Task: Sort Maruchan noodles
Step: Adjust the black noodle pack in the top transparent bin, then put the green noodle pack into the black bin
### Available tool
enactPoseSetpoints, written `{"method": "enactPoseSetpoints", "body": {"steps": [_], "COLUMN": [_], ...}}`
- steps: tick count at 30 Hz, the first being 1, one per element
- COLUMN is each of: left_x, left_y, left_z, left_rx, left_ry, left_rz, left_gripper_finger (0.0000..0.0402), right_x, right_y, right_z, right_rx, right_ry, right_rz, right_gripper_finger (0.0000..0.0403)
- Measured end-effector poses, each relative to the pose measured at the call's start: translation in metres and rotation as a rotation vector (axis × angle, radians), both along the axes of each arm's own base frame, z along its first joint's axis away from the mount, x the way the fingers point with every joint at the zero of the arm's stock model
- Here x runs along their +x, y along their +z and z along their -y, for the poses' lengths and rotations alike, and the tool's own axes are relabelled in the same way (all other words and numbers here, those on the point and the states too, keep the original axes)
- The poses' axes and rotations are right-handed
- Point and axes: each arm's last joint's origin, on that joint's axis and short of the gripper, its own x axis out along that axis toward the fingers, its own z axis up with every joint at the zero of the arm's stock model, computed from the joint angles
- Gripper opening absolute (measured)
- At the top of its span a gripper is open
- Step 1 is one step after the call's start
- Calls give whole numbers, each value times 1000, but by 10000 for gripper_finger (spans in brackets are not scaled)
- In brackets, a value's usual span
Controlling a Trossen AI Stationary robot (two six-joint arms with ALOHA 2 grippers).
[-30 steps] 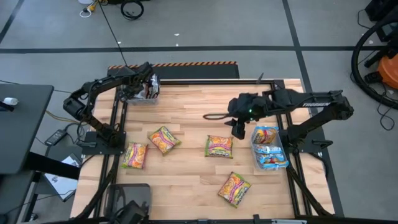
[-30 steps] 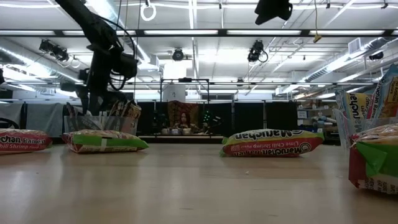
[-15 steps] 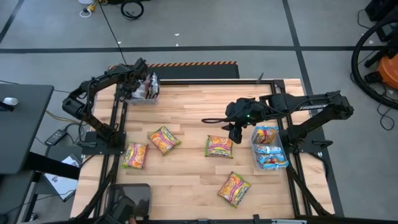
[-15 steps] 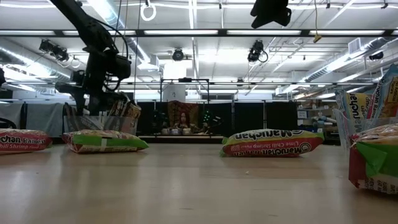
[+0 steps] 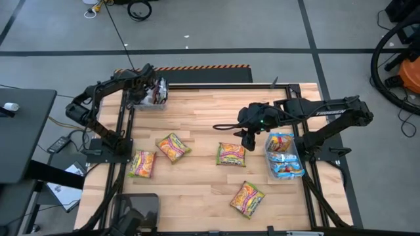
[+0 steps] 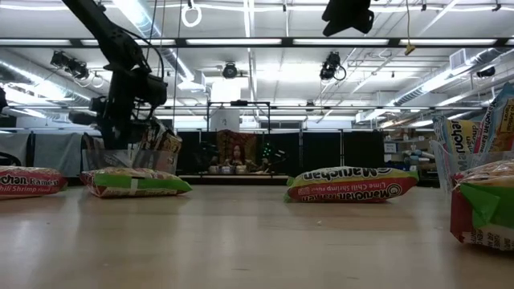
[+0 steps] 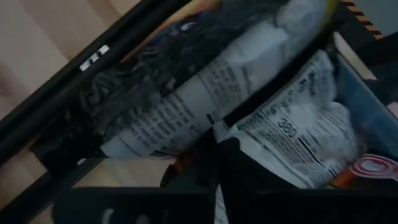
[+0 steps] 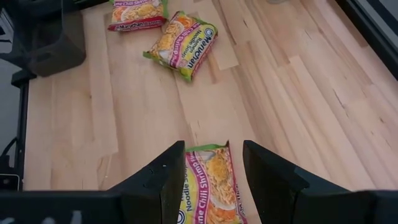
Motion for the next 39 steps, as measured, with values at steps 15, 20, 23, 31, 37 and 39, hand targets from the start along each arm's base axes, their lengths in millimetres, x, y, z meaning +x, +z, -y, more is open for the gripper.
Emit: {"method": "enactPoseSetpoints", "body": {"steps": [15, 20, 23, 31, 37, 39], "left_x": [26, 25, 23, 18, 36, 47], "left_y": [55, 38, 38, 75, 104, 106], "left_z": [11, 18, 17, 42, 117, 143], "left_rx": [201, 127, 101, 144, 119, 104], "left_ry": [-172, -164, -227, -562, -983, -1073], "left_rz": [-93, -58, -52, 11, 105, 151], "left_gripper_finger": [7, 28, 46, 118, 152, 153], "right_x": [2, 1, 1, 0, -1, -1], "right_y": [2, 1, 1, 1, 1, 2], "right_z": [0, -2, -5, -14, -24, -27], "right_rx": [-18, -12, 0, -22, -43, -43], "right_ry": [20, 23, 20, 67, 122, 135], "right_rz": [20, 17, 14, 13, 16, 25], "right_gripper_finger": [168, 168, 168, 168, 168, 168]}}
